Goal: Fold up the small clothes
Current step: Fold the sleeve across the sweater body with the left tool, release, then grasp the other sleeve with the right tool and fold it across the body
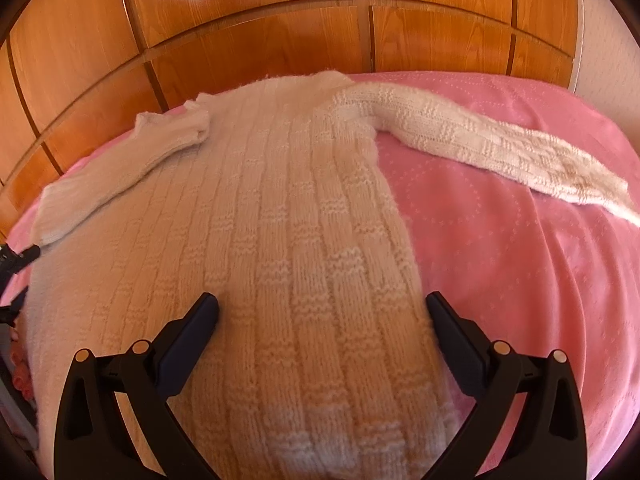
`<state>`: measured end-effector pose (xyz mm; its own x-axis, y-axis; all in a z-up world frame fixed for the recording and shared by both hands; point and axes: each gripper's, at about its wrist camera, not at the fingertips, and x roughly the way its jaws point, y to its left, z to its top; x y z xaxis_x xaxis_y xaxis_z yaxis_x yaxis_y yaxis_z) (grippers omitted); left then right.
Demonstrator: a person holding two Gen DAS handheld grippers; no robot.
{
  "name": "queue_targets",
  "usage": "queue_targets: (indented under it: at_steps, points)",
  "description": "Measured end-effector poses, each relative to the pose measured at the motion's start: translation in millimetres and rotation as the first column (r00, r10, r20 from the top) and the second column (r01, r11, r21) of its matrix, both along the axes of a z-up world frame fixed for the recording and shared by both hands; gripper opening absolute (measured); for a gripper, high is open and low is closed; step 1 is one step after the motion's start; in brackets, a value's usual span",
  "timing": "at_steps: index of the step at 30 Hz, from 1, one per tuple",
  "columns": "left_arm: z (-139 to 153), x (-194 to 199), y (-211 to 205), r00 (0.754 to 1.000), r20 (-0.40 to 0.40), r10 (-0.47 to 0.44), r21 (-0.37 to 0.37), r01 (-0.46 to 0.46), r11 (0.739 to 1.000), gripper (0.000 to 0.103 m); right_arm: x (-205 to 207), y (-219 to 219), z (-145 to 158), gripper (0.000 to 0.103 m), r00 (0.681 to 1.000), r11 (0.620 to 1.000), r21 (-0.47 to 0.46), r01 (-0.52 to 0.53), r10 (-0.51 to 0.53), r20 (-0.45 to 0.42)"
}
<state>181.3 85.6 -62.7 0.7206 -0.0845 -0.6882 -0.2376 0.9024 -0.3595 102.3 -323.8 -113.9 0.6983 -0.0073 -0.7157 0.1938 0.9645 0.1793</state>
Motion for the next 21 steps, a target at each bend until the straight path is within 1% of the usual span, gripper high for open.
queue_targets:
  at_steps: [2, 3, 4, 5, 6, 7, 8, 9, 10, 11, 12, 13, 14, 15, 16, 17, 18, 19, 21]
  points:
    - [-1.2, -5.0, -0.7, 0.999, -0.031, 0.013, 0.039, -0.012, 0.999, 0.089, -7.5, -6.6, 2.7, 0.101, 1.000, 0.999, 0.042, -0.029, 0.028, 0.009]
    - [-2.8, -4.0, -1.2, 0.999, -0.045, 0.009, 0.051, -0.007, 0.999, 0.091, -12.5, -13.8, 5.8, 0.101, 0.999, 0.996, 0.081, -0.028, 0.026, 0.031]
    - [-3.9, -5.0, -4.3, 0.998, -0.063, -0.013, 0.074, 0.018, 0.997, 0.091, -16.1, -20.5, 7.8, 0.101, 0.998, 0.993, 0.114, -0.029, 0.023, 0.052]
    - [-4.2, -6.4, -7.0, 0.997, -0.068, -0.027, 0.094, 0.033, 0.995, 0.092, -20.2, -31.2, 9.9, 0.101, 0.997, 0.989, 0.149, -0.016, 0.005, 0.073]
    - [-4.4, -7.8, -8.0, 0.997, -0.067, -0.033, 0.101, 0.040, 0.994, 0.095, -23.4, -45.3, 11.8, 0.101, 0.996, 0.983, 0.182, 0.021, -0.037, 0.081]
    - [-4.8, -7.9, -9.1, 0.997, -0.066, -0.041, 0.102, 0.048, 0.994, 0.097, -26.5, -62.5, 13.3, 0.101, 0.992, 0.972, 0.228, 0.066, -0.088, 0.089]
    - [-6.3, -5.8, -9.9, 0.996, -0.076, -0.046, 0.103, 0.053, 0.993, 0.098, -29.3, -81.3, 13.9, 0.099, 0.985, 0.951, 0.289, 0.107, -0.141, 0.101]
    - [-8.4, -2.8, -11.8, 0.994, -0.092, -0.051, 0.108, 0.061, 0.992, 0.099, -32.3, -104.2, 12.7, 0.097, 0.974, 0.918, 0.367, 0.151, -0.202, 0.104]
    - [-9.4, -1.1, -14.1, 0.993, -0.103, -0.054, 0.119, 0.066, 0.991, 0.099, -33.2, -122.9, 10.2, 0.090, 0.965, 0.883, 0.431, 0.183, -0.246, 0.095]
    - [-9.6, 0.1, -15.2, 0.993, -0.110, -0.053, 0.129, 0.068, 0.989, 0.099, -34.1, -145.2, 4.5, 0.080, 0.952, 0.832, 0.510, 0.218, -0.295, 0.075]
    - [-9.5, 0.5, -15.6, 0.992, -0.111, -0.053, 0.133, 0.068, 0.989, 0.099, -34.8, -159.1, 0.1, 0.073, 0.944, 0.797, 0.554, 0.242, -0.326, 0.058]
    - [-9.5, 0.2, -15.0, 0.993, -0.108, -0.053, 0.130, 0.067, 0.989, 0.099, -35.8, -178.6, -7.0, 0.059, 0.927, 0.743, 0.608, 0.280, -0.374, 0.031]
    - [-9.3, -1.9, -12.9, 0.993, -0.102, -0.053, 0.121, 0.065, 0.991, 0.099, -37.1, -194.3, -13.0, 0.047, 0.910, 0.696, 0.648, 0.309, -0.414, 0.011]
    - [-9.3, -3.0, -11.1, 0.994, -0.094, -0.052, 0.110, 0.063, 0.992, 0.099, -37.5, -204.4, -16.4, 0.044, 0.898, 0.666, 0.672, 0.324, -0.439, 0.002]
    - [-9.1, -4.1, -9.7, 0.995, -0.084, -0.052, 0.096, 0.060, 0.994, 0.099, -39.2, -219.4, -21.1, 0.043, 0.878, 0.620, 0.708, 0.337, -0.479, 0.002]
    - [-9.2, -4.6, -8.8, 0.996, -0.077, -0.051, 0.086, 0.058, 0.995, 0.099, -40.6, -228.3, -21.5, 0.043, 0.863, 0.598, 0.724, 0.344, -0.505, 0.006]
    - [-9.2, -5.4, -8.1, 0.996, -0.070, -0.050, 0.077, 0.056, 0.995, 0.099, -43.0, -240.1, -24.0, 0.043, 0.835, 0.565, 0.742, 0.362, -0.550, 0.011]
    - [-9.4, -5.1, -8.5, 0.996, -0.068, -0.050, 0.074, 0.054, 0.996, 0.099, -44.4, -246.7, -26.1, 0.043, 0.815, 0.540, 0.755, 0.372, -0.579, 0.013]
    - [-9.0, -5.4, -8.5, 0.997, -0.064, -0.050, 0.069, 0.054, 0.996, 0.099, -47.4, -262.1, -32.7, 0.041, 0.765, 0.474, 0.788, 0.393, -0.644, 0.005]
